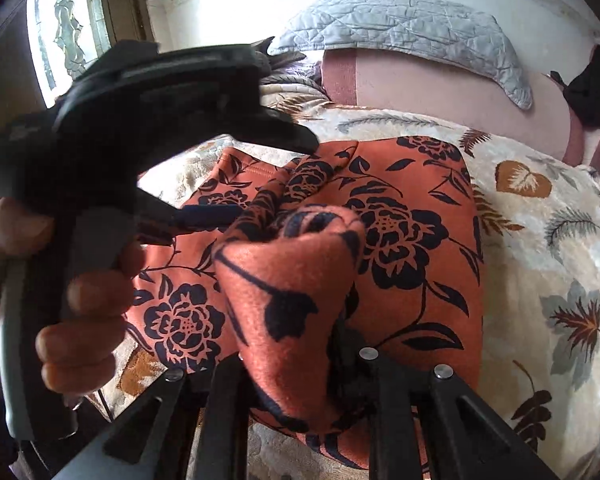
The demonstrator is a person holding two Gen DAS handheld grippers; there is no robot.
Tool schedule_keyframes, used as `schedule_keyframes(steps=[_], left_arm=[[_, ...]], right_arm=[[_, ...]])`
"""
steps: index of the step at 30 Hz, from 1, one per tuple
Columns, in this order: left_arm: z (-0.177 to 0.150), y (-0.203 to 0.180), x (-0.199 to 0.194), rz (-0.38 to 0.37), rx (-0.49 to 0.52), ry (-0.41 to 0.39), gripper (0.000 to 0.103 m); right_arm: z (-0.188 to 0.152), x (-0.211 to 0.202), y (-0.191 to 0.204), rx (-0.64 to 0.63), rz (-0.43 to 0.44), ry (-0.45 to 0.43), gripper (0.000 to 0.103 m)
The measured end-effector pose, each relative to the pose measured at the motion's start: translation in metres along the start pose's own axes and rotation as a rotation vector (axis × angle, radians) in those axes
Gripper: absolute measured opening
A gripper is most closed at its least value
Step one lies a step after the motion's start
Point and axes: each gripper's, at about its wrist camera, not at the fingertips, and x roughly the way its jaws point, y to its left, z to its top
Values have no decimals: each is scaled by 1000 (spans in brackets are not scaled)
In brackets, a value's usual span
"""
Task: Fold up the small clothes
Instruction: 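Grasp the shirt's long edge with the right gripper and fold it over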
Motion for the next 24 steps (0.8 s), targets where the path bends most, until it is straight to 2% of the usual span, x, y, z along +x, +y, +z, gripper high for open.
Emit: schedule_keyframes(steps=[1,2,3,5,7,9,11,13,18,20,24], left_arm=[[3,-5,6,7,18,13,87],[6,-9,13,8,32,33,72],[9,-14,18,4,50,59,44],[18,-22,19,49,110,86,15],[28,-28,10,21,166,88,15],[39,-36,-12,9,249,56,15],[49,-37,-35,16,329,29,15],[56,-24,-48,37,368,17,15],[65,52,-26,162,259,87,14],[63,63,-24,146,245,86,14],[64,47,-45,92,304,39,13]], right_arm=[[0,2,5,-18,-4,-4,18],[-1,2,8,-39,-10,-7,18],[-5,-2,11,-59,-16,-9,18],[-6,-3,18,-93,-33,-19,18],[0,-10,25,-107,-26,-44,18],[11,-18,38,-127,-22,-77,18],[22,-21,57,-144,-6,-101,18],[28,-14,77,-165,8,-104,18],[18,38,116,-201,36,14,17],[15,44,128,-215,27,29,18],[21,29,139,-228,18,2,18]])
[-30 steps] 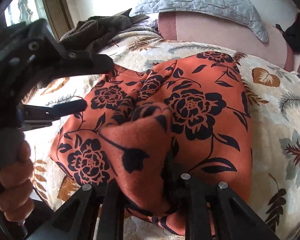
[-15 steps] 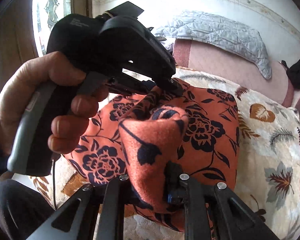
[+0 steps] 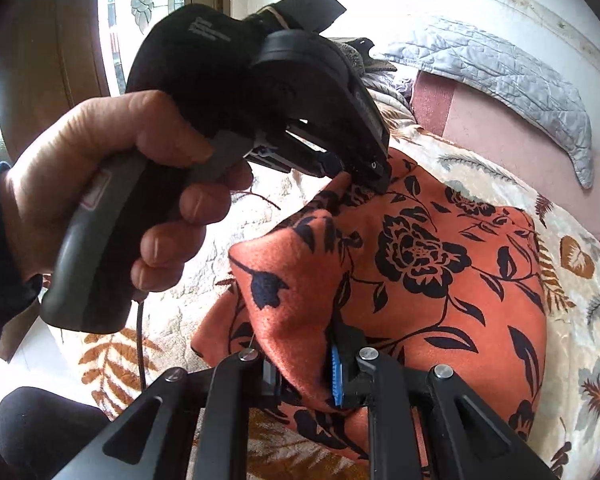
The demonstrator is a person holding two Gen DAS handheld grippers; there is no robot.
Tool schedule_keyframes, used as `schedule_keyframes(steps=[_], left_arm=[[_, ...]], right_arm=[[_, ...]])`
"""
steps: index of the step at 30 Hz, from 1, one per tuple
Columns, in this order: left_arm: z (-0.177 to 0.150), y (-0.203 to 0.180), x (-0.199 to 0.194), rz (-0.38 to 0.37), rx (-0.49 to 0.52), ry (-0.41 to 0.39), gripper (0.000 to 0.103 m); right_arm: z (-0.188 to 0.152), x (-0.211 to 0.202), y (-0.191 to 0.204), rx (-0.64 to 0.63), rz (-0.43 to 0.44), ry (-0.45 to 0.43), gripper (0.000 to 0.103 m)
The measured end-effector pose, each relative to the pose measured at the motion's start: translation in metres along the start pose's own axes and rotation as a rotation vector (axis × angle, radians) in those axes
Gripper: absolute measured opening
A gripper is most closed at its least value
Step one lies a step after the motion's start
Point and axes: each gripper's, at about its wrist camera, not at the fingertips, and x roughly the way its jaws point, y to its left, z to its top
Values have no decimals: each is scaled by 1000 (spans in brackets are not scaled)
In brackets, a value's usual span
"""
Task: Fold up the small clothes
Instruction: 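Grasp the shirt's long edge with the right gripper and fold it over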
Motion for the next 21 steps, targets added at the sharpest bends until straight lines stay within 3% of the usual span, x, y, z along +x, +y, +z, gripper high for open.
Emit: schedule_keyframes(steps=[4,7,10,12,15,17,19,21], left_arm=[[-8,11,-10,-5,-4,-20,14],[-20,40,9,11,-93,32,15],[-24,53,5,-33,-148,13,26],[-24,53,1,-8,-156,8,38],[-24,46,-12,79,-124,-16,42],[-29,41,-28,115,-120,-41,41],[-39,29,-49,121,-107,-85,41],[-57,13,-66,87,-89,-105,41]], right_arm=[[-2,-7,15,-25,-7,-8,18],[-15,6,29,-54,-17,33,18],[-24,1,43,-110,-55,8,23],[-28,-4,49,-122,-41,10,28],[-37,-11,52,-115,-15,12,32],[-46,-16,55,-105,25,1,39],[-53,-22,56,-112,92,-12,64],[-61,-32,55,-120,134,-42,65]])
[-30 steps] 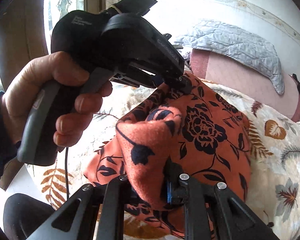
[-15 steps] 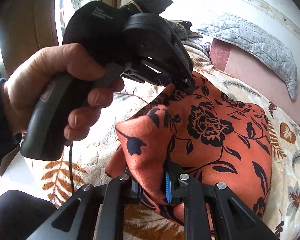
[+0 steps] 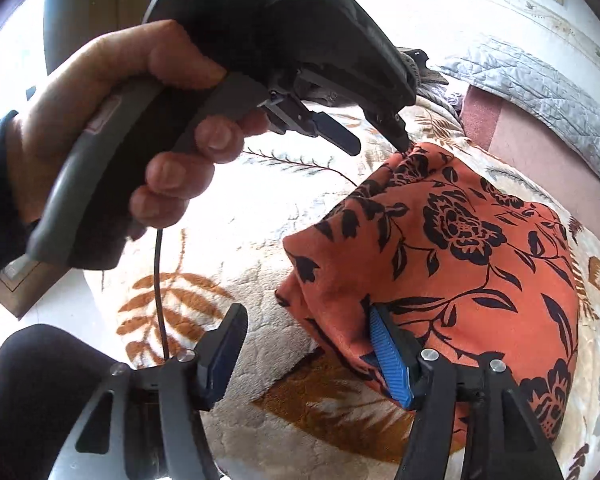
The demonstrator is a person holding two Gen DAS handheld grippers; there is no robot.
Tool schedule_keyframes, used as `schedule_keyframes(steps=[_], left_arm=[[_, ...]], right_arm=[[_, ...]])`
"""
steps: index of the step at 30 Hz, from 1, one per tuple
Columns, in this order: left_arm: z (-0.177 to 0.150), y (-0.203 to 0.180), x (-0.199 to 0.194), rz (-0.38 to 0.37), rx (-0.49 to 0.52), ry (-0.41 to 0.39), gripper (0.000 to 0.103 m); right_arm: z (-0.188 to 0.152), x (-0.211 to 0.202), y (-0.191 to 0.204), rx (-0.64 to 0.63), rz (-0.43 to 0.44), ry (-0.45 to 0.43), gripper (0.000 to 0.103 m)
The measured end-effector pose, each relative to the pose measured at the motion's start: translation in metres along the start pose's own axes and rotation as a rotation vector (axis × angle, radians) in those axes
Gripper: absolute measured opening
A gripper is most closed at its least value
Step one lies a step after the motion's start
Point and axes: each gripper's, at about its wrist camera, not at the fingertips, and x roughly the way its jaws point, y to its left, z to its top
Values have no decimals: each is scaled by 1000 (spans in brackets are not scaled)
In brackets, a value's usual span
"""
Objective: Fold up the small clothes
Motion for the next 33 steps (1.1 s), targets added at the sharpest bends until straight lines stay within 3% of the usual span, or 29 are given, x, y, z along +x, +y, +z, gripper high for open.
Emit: schedule_keyframes(steps=[2,7,10,13,15,19,21,27,29,30,31,33], left_arm=[[-21,-13,-9,-12,21,16,41],[-70,4,4,116,-32,92,41],[-79,17,-5,61,-121,74,40],[-79,9,-10,66,-88,61,39],[-81,9,-2,86,-89,86,39],[-84,5,-6,95,-94,62,39],[-84,-1,-12,116,-70,44,39],[-74,-33,-50,162,-4,-74,38],[-69,-48,-55,120,20,-108,38],[-67,-55,-52,103,31,-109,38],[-66,-61,-46,97,41,-107,38],[-66,-67,-26,116,63,-85,38]], right_arm=[[-12,-16,-2,34,36,-26,65],[-42,-62,-36,207,98,-43,65],[-56,-80,-83,383,144,-55,65],[-72,-87,-129,595,217,-43,66],[-86,-82,-155,777,346,-27,67],[-116,-57,-179,1159,717,-41,67],[-124,-44,-177,1273,779,-51,69],[-140,-20,-190,1514,730,-147,69],[-145,-22,-198,1545,668,-183,59],[-148,-20,-203,1557,636,-179,41],[-152,-22,-209,1568,602,-171,31],[-157,-23,-216,1555,518,-141,24]])
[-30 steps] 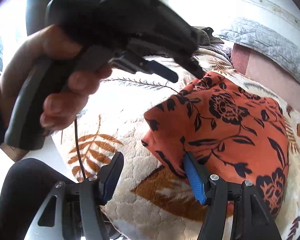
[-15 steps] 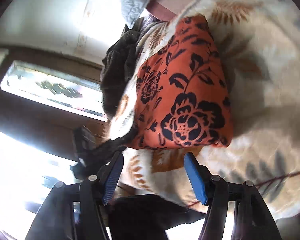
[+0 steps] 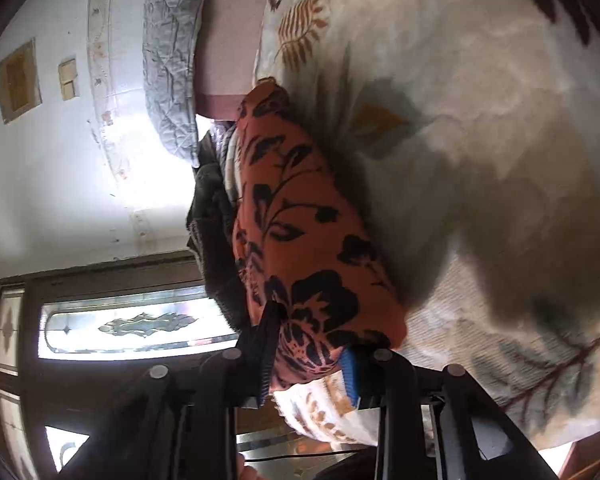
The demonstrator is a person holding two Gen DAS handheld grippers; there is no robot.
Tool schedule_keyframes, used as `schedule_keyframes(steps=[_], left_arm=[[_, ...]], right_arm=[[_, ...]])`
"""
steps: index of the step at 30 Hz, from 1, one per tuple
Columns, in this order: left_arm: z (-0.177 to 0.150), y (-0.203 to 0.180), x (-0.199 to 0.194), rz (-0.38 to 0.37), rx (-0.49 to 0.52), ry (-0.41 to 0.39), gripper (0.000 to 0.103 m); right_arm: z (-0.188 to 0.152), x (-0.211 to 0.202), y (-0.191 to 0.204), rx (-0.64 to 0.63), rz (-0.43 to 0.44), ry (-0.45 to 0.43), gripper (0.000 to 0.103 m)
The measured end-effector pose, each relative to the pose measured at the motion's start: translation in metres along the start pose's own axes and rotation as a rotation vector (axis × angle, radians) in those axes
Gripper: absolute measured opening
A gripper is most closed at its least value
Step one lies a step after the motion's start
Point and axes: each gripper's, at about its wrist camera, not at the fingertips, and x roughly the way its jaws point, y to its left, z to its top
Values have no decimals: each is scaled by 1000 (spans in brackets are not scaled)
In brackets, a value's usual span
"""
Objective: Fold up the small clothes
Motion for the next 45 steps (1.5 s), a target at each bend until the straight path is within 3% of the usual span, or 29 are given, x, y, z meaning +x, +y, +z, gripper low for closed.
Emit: schedule_keyframes(steps=[3,6,9,12,15,17,20,21,22,24,27,30,31,33,34,36,37,38,39,40,42,44,45], left_arm=[[-15,6,52,72,7,114,38],[-24,2,52,102,63,82,38],[-15,-2,33,74,58,49,38],[0,-2,23,57,50,-13,41],[0,8,48,71,18,37,43],[-8,13,65,112,32,58,43],[-9,10,64,120,57,40,44],[-9,11,64,117,53,40,44],[-9,14,65,103,51,39,44],[-9,17,63,77,51,32,44],[-7,14,55,74,41,2,44],[-6,3,34,28,81,-93,44],[-7,-1,36,35,110,-82,45],[-14,1,59,84,127,25,44],[-17,0,63,127,157,21,45],[-14,0,64,119,162,23,46],[-14,3,64,107,137,25,46],[-14,5,63,101,126,26,46],[-13,7,63,98,120,26,46],[-13,8,63,93,113,25,46],[-13,9,63,89,116,22,46],[-12,8,62,79,119,21,46],[-11,8,61,79,111,18,46]], right_arm=[[-1,-7,1,-70,-64,8,23],[-6,-23,10,-199,-139,68,30],[-8,-48,19,-298,-177,103,75],[8,-59,50,-444,-217,52,75],[48,-28,70,-481,-227,56,80],[72,7,72,-454,-253,94,80],[84,57,64,-406,-247,252,77],[79,69,66,-448,-271,294,57],[72,73,72,-528,-337,278,46],[66,68,77,-581,-387,240,40],[61,68,71,-601,-420,191,40],[64,56,77,-569,-351,198,50],[70,49,77,-545,-332,182,50],[83,38,81,-511,-282,140,54],[90,39,83,-493,-267,131,65],[105,58,81,-438,-261,165,72],[112,69,78,-415,-262,190,70],[117,80,75,-394,-274,214,60],[116,87,77,-405,-291,231,39],[108,86,89,-486,-321,201,34],[90,79,103,-636,-379,138,33],[96,86,81,-571,-424,142,34],[101,84,74,-518,-387,143,38]])
